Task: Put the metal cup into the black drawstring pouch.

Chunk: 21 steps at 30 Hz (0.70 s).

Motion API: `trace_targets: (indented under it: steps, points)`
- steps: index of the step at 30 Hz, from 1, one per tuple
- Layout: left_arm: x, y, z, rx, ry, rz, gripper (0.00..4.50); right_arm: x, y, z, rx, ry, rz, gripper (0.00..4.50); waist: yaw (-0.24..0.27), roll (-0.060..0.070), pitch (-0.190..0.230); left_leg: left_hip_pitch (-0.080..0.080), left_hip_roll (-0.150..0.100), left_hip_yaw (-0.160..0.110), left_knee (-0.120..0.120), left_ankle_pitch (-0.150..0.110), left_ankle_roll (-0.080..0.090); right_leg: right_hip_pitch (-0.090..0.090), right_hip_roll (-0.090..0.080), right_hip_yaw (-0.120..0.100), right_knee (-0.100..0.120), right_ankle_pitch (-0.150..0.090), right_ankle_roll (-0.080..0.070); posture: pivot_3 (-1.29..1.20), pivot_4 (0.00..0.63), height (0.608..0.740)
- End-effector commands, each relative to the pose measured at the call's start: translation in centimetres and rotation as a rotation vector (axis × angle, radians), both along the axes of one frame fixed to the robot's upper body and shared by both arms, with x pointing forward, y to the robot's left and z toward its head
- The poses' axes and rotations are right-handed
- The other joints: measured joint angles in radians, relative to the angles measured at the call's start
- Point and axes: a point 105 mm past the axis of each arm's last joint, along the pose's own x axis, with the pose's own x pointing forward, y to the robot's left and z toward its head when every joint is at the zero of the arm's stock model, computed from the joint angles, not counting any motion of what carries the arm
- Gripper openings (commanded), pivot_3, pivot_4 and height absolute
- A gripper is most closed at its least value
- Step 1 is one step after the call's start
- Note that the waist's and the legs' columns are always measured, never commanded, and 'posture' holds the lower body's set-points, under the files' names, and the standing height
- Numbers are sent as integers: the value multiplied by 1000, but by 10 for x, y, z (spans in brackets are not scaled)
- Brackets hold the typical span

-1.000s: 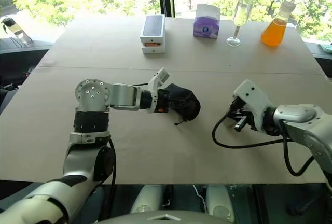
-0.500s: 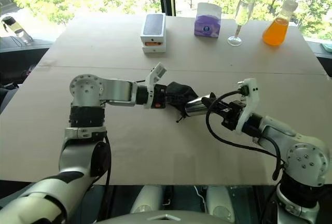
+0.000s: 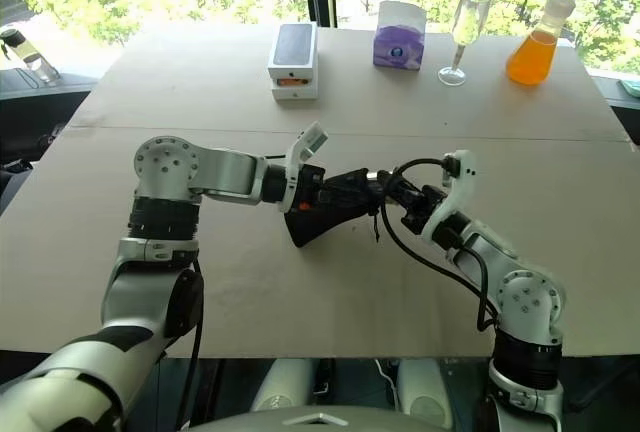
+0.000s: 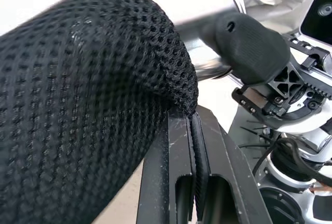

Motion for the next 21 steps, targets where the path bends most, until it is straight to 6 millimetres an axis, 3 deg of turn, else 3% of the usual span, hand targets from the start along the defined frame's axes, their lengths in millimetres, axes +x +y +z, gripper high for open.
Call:
trace_targets:
  steps: [1, 10, 21]
  points:
    - [4, 0, 13, -32, -33, 10, 0, -12, 20, 5, 155, 10, 134, 66, 0, 0, 0, 0, 0, 0, 0, 0, 0, 0, 0, 0, 0, 0, 0, 0, 150, 737]
    - [9, 1, 32, -78, -98, 28, 0, -25, 34, -12, 134, 34, 234, 66, 0, 0, 0, 0, 0, 0, 0, 0, 0, 0, 0, -1, 1, 0, 0, 0, 150, 737]
    - [6, -8, 51, -147, -126, -26, 0, -20, 57, -13, -171, -298, 305, 66, -1, 0, 0, 0, 0, 1, 0, 0, 0, -1, 0, -2, 1, 0, 0, 0, 150, 737]
